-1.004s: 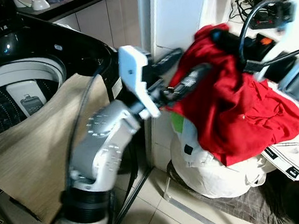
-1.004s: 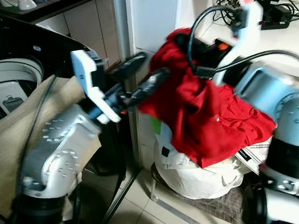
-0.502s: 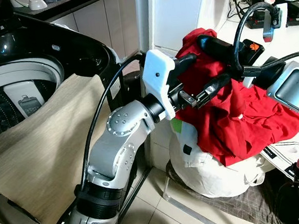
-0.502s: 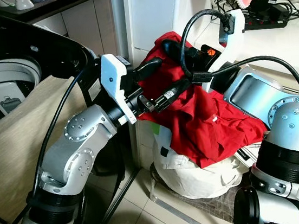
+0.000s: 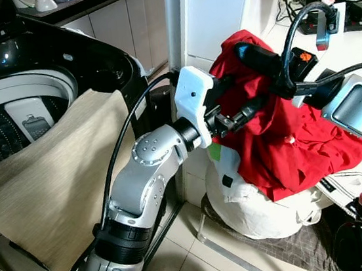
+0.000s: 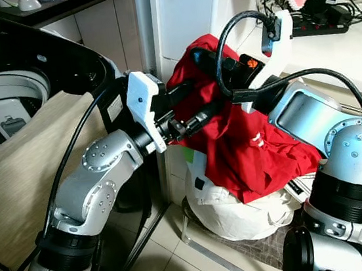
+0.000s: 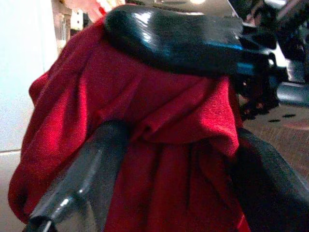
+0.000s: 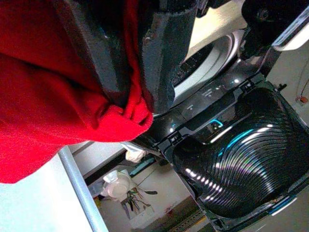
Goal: Clothes washing
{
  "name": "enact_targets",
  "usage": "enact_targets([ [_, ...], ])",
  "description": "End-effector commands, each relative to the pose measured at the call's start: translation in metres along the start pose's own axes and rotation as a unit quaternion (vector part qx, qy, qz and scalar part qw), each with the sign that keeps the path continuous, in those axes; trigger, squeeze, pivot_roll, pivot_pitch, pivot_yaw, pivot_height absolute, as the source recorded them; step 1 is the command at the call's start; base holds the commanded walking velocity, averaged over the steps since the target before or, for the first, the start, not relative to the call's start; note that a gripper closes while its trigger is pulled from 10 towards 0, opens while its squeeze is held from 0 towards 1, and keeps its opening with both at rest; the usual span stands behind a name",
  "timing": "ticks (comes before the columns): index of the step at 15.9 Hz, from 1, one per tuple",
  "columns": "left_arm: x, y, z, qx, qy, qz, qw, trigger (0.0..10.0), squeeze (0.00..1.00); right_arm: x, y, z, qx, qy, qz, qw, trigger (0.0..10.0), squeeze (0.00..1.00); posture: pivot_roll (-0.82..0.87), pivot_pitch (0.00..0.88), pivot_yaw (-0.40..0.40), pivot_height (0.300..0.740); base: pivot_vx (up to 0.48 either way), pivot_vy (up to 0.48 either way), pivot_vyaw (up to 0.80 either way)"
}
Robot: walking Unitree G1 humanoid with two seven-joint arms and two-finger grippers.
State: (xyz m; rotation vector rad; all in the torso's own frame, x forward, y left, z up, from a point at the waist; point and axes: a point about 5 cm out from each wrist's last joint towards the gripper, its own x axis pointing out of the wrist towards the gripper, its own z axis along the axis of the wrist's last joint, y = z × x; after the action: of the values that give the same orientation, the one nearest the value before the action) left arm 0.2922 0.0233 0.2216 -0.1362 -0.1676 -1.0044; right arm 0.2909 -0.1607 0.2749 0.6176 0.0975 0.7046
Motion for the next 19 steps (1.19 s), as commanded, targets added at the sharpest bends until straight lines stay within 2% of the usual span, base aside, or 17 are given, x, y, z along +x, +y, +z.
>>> enact_targets([
  [1,-0.0034,0.0004,0.0006,-0.02,-0.004,-0.004,1.0,0.0,0.0,-0.0014,0.0068,0.0035,-0.01,-0.007,0.013,1.0,0.0,0.0,-0.13,0.0,-0.029,0.74,0.0,0.0,0.0],
  [5,-0.0063,0.0045,-0.0013,-0.01,0.007,-0.002,1.0,0.0,0.0,-0.0024,0.0073,0.0042,-0.011,-0.006,0.013,1.0,0.0,0.0,-0.13,0.0,-0.032,0.74,0.0,0.0,0.0],
  [10,-0.0045,-0.0016,-0.0006,-0.022,0.005,-0.024,0.999,0.0,0.0,-0.0008,0.0084,0.0024,-0.01,-0.003,0.016,1.0,0.0,0.0,-0.13,0.0,-0.031,0.74,0.0,0.0,0.0],
  [16,-0.0049,-0.0012,-0.0008,-0.026,0.007,-0.028,0.999,0.0,0.0,0.0002,0.0093,-0.0012,-0.012,0.001,0.015,1.0,0.0,0.0,-0.13,0.0,-0.026,0.74,0.0,0.0,0.0],
  [18,-0.0057,0.0025,-0.0005,-0.023,0.006,-0.012,1.0,0.0,0.0,0.0007,0.0098,-0.0025,-0.018,0.002,0.016,1.0,0.0,0.0,-0.12,0.0,-0.025,0.74,0.0,0.0,0.0],
  [19,-0.0063,0.0057,-0.0003,-0.022,0.005,0.0,1.0,0.0,0.0,0.0006,0.0102,-0.0026,-0.025,0.002,0.017,1.0,2.3,0.57,-0.12,0.0,-0.025,0.74,0.0,0.0,0.0],
])
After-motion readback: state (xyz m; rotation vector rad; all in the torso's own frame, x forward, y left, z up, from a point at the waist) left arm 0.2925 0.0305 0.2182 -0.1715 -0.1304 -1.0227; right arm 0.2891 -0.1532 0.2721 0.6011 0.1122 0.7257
